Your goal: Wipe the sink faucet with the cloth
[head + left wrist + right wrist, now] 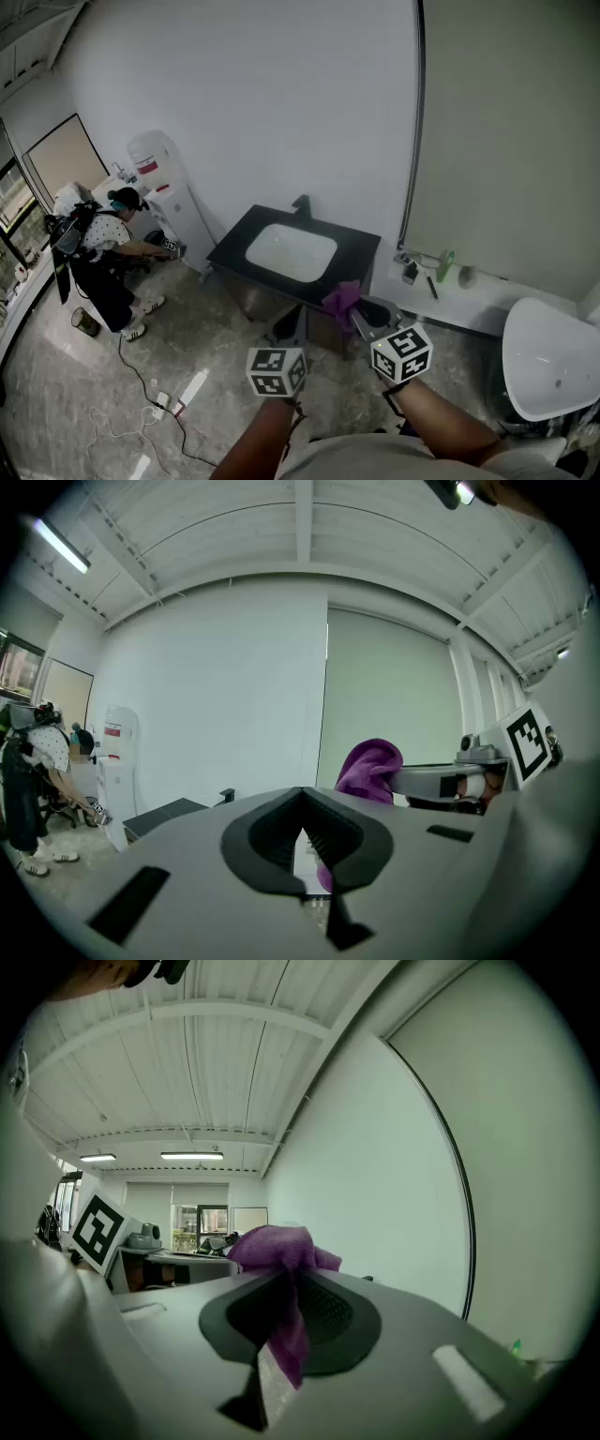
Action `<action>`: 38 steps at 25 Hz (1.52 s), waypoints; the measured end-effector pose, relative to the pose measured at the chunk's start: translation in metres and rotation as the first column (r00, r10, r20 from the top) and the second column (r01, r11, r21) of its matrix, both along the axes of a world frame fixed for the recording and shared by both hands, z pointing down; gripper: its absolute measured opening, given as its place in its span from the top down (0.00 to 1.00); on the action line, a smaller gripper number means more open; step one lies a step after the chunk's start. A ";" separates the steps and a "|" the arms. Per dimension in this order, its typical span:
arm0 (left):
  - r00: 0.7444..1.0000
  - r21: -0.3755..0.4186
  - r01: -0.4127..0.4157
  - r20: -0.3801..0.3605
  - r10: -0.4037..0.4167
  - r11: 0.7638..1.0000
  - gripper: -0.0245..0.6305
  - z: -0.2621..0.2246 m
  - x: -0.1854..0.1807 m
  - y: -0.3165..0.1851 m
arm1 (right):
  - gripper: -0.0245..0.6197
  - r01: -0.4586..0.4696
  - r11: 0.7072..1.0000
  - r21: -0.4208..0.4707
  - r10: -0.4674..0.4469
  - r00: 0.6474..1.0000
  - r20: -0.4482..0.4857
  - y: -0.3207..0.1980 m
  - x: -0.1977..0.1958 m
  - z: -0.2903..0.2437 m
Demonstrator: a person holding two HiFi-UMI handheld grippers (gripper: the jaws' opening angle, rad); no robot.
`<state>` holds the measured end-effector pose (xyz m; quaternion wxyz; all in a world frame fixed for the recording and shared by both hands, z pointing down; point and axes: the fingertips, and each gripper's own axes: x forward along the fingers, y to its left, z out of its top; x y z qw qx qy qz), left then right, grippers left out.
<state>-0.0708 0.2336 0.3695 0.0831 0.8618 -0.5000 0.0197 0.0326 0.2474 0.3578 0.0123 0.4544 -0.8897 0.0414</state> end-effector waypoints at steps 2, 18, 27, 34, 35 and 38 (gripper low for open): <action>1.000 0.004 -0.003 0.001 0.003 1.000 0.95 0.001 -0.001 0.000 | 0.90 -0.002 1.000 0.001 0.002 1.000 -0.001 0.000 -0.002 0.001; 1.000 -0.009 -0.026 -0.008 0.026 1.000 0.95 0.007 -0.022 -0.014 | 0.90 -0.019 1.000 -0.005 0.019 1.000 0.009 -0.009 -0.020 0.002; 0.995 -0.037 -0.099 0.022 0.100 0.994 0.95 0.030 -0.057 -0.027 | 0.90 -0.080 0.996 -0.032 0.080 0.997 0.010 -0.024 -0.053 0.021; 0.996 -0.063 -0.092 0.010 0.092 0.994 0.95 0.050 -0.077 -0.072 | 0.90 -0.087 0.992 -0.087 0.088 0.996 0.009 -0.072 -0.064 0.051; 0.996 -0.061 -0.085 0.009 0.085 0.995 0.95 0.051 -0.077 -0.084 | 0.90 -0.084 0.992 -0.092 0.085 0.996 0.011 -0.085 -0.063 0.055; 0.997 -0.070 -0.068 0.015 0.069 0.995 0.95 0.060 -0.077 -0.123 | 0.90 -0.068 0.992 -0.102 0.071 0.997 0.020 -0.129 -0.062 0.067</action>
